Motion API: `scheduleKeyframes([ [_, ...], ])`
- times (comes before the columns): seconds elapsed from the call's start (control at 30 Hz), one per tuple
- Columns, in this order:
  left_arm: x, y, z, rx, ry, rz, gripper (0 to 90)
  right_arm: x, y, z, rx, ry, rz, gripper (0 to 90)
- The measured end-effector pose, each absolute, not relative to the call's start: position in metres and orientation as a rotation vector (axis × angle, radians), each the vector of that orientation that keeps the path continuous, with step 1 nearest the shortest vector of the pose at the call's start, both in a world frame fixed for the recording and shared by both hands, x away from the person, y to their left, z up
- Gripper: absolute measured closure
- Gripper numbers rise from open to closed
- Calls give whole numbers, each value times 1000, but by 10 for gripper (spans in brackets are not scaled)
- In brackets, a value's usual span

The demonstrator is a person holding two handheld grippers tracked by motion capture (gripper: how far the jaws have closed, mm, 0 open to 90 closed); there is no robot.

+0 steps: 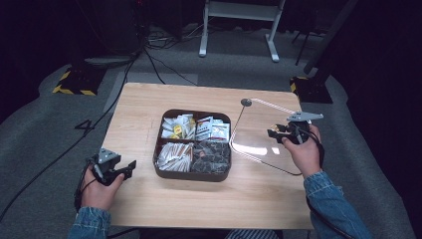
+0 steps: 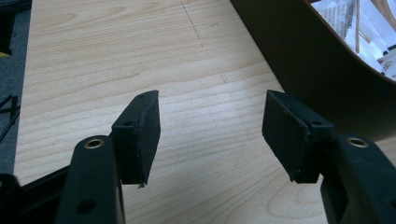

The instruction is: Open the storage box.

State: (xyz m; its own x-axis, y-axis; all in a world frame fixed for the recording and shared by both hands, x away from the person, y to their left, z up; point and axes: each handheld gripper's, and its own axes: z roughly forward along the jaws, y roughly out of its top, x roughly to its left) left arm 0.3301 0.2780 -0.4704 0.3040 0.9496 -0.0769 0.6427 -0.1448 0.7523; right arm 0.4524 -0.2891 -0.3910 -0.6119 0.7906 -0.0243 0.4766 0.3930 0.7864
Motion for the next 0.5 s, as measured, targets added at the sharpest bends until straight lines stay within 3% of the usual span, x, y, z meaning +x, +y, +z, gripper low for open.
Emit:
scheduleKeyframes([
  [0.5,329,278,-472,1865,1407,566,373,460,-320,-430,1158,2230,1020,594],
])
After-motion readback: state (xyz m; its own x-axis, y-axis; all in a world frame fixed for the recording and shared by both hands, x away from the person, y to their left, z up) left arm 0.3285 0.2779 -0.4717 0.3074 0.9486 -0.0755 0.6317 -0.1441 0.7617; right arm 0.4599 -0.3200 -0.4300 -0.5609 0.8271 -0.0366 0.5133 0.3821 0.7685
